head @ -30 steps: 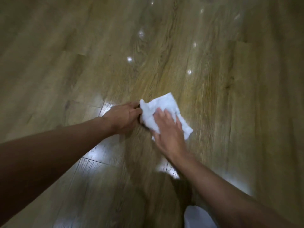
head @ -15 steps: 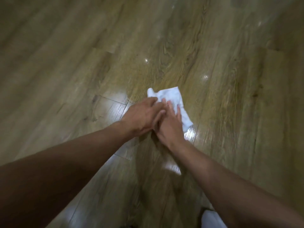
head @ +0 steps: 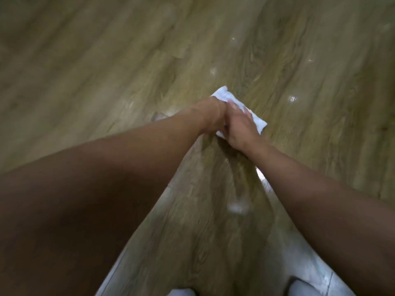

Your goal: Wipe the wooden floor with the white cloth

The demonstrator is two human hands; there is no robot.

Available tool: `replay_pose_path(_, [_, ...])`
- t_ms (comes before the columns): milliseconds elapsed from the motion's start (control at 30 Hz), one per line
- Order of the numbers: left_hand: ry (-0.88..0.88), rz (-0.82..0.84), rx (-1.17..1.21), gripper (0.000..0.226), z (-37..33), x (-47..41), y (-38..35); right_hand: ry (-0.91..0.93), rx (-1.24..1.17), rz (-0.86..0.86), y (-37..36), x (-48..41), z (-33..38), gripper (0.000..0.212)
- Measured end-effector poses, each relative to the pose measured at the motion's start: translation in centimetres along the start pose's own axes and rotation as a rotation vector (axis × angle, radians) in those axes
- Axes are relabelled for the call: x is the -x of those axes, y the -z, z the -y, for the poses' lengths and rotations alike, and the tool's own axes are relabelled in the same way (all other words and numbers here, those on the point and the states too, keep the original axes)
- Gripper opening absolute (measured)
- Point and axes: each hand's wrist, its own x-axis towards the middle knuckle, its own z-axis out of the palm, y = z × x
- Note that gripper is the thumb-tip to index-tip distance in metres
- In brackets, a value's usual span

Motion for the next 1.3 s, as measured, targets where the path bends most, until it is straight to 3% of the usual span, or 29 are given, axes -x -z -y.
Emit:
replay_pose_path(67, [-0.071,-0.013,-0.155,0.033,0.2,1.3,-0.4,-0.051,0.141,0.019,-1.8,1.4,1.7,0.061])
replay_pose_path(133, [-0.266,-0.023,-0.295,0.048,1.4,5.1,-2.3,0.033,0.270,0.062,-3.6,4.9,3.8,0.068])
replay_pose_path(233, [-0.452,-0.151,-0.096,0.053,4.6,12.2,-4.9,0.241,0.344,0.134,-5.6,9.9,5.7,0.063])
replay_pose_path(267, [-0.445,-0.176,-0.063,0.053,5.1,13.9,-5.7,0.311,0.360,0.169,-5.8,10.8,5.7,0.062])
replay_pose_path(333, [-0.350,-0.067,0.012,0.055,5.6,15.3,-6.6,0.466,0.335,0.233,-5.2,9.9,4.6,0.064])
replay_pose_path(400, [-0.232,-0.073,0.029,0.058,5.8,13.5,-6.4,0.516,0.311,0.289,-4.2,6.5,3.3,0.064])
replay_pose_path(567, [0.034,-0.146,0.034,0.043,9.4,5.3,-2.6,0.240,0.251,0.161,-3.5,-4.4,4.2,0.054])
replay_pose_path(667, [-0.072,-0.227,-0.003,0.028,9.7,4.9,-2.0,0.096,0.209,0.118,-4.6,-4.8,6.1,0.062])
replay_pose_path(767, [-0.060,-0.277,-0.032,0.035,8.8,8.0,-3.3,0.118,0.184,0.056,-6.7,0.8,8.0,0.062])
replay_pose_path(867, [-0.165,-0.210,0.024,0.040,8.9,11.4,-5.4,0.205,0.147,0.056,-8.0,5.6,8.7,0.056])
replay_pose_path(1033, [-0.049,-0.350,0.120,0.038,10.7,8.9,-6.4,0.400,0.163,0.186,-5.9,-1.0,5.0,0.060])
replay_pose_path(1167, [0.129,-0.422,0.231,0.028,12.7,2.7,-5.4,0.175,0.235,0.061,-5.6,-8.1,6.1,0.054])
replay_pose_path(1300, [0.224,-0.448,0.282,0.033,12.7,4.2,-6.0,0.054,0.161,0.014,-8.3,-5.1,9.6,0.053])
